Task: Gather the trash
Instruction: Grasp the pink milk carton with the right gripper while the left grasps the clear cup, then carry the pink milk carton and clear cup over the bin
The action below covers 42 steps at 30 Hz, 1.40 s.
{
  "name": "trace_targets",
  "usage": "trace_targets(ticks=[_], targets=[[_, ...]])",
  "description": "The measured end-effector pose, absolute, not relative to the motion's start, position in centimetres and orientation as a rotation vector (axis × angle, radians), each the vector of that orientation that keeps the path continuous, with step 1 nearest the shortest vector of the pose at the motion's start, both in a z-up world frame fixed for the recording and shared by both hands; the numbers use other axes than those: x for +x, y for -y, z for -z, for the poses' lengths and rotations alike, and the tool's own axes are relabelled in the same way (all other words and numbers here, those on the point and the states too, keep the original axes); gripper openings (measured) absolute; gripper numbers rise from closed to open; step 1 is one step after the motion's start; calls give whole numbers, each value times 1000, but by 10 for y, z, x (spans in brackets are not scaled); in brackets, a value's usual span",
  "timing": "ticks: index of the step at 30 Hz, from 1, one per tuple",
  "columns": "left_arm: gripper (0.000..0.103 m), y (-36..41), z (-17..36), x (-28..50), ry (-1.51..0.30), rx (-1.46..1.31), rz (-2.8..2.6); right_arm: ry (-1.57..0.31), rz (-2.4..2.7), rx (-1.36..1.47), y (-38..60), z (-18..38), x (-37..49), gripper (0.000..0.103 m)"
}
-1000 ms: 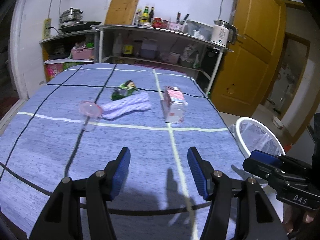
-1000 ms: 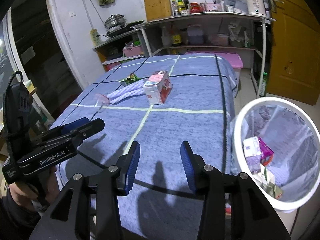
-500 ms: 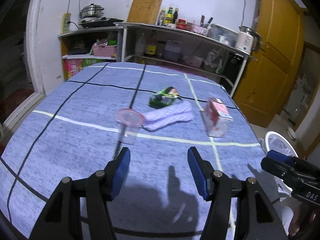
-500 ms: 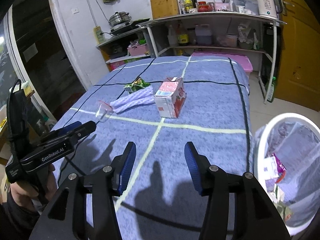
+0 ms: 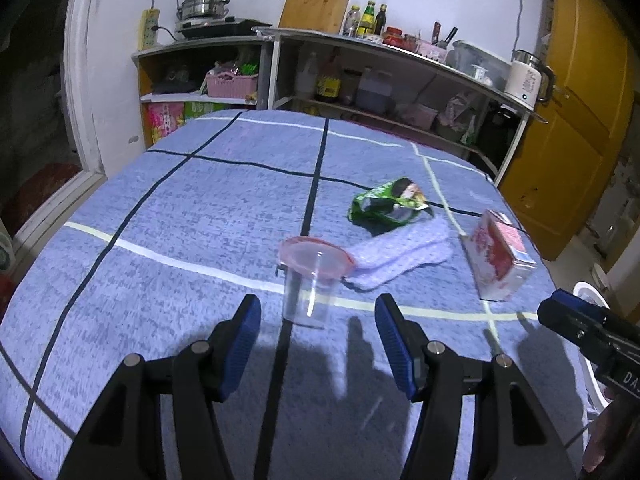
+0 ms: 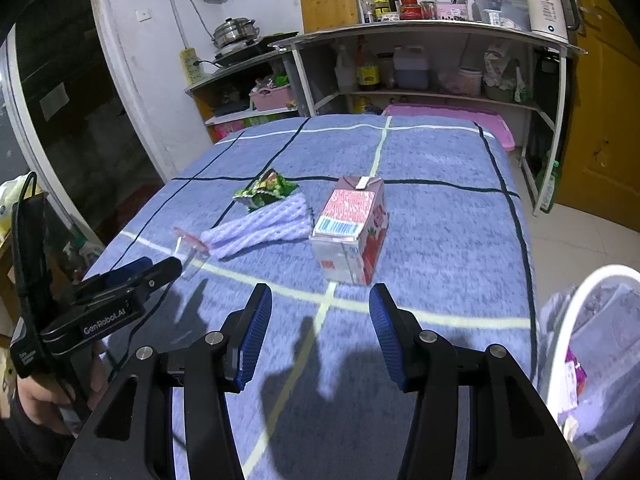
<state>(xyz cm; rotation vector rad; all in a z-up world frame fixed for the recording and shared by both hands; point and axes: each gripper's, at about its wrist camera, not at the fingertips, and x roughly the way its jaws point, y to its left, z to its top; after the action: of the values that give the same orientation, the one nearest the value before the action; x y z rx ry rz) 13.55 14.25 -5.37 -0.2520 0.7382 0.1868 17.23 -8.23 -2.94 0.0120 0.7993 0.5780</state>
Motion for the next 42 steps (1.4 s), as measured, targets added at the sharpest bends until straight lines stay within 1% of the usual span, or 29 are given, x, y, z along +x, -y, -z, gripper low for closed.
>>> trace_targets(ticks=[13, 18, 20, 22, 23, 31, 42], targets=[[61, -149, 65, 158, -799, -256, -206, -803, -537, -9, 60, 35, 206, 52], [45, -147, 70, 166, -825, -240, -215, -804, -516, -10, 57, 36, 212, 52], [40, -147, 70, 167, -828, -236, -221, -807, -505, -3, 59, 36, 214, 51], [35, -146, 69, 167, -827, -232, -223, -806, -501, 0, 59, 36, 216, 37], [33, -145, 69, 167, -827, -228, -224, -808, -498, -1, 60, 36, 217, 37], [33, -141, 65, 162, -806, -210, -233, -794, -520, 9, 62, 32, 210, 36], [33, -129, 50, 135, -755, -216, -211, -772, -552, 20, 75, 22, 186, 36]])
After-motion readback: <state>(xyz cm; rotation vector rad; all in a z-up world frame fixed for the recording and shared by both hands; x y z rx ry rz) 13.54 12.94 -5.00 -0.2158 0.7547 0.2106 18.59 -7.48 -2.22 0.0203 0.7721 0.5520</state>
